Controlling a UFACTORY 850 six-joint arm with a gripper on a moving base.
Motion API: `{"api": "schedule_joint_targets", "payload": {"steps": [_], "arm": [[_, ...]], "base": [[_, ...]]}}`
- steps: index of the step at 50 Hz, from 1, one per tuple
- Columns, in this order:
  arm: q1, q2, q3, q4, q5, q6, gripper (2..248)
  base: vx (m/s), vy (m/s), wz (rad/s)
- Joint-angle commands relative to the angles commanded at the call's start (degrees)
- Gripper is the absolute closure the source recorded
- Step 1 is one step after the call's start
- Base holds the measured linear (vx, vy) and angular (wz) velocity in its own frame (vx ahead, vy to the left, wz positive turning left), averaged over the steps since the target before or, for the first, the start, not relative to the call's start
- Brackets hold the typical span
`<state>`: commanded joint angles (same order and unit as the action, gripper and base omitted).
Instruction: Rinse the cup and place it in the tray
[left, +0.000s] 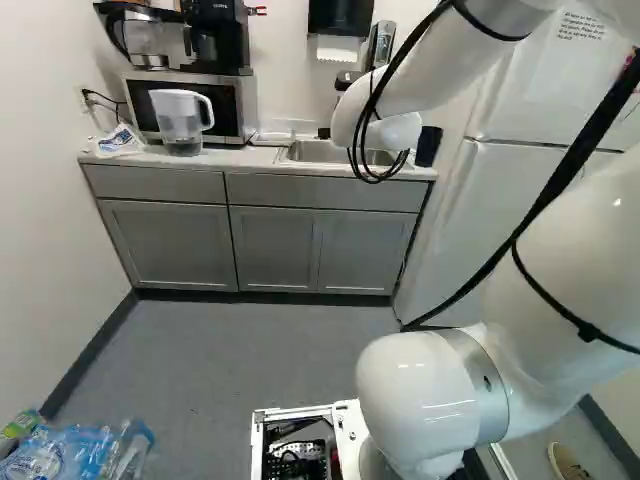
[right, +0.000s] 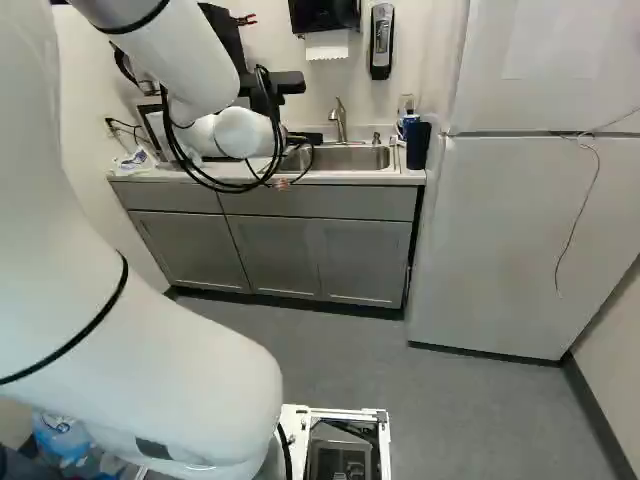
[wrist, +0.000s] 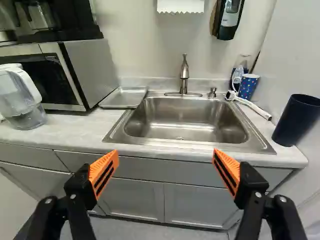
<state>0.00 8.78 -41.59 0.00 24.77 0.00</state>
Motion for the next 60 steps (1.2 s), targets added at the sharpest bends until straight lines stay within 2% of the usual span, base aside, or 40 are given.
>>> {"api": "schedule_joint_targets", "payload": {"steps": [60], "arm": [[0.00,-1.05,-8.26,0.00,-3.92,0.00,3]], "base": [[0.000,0.000,0.000]]}}
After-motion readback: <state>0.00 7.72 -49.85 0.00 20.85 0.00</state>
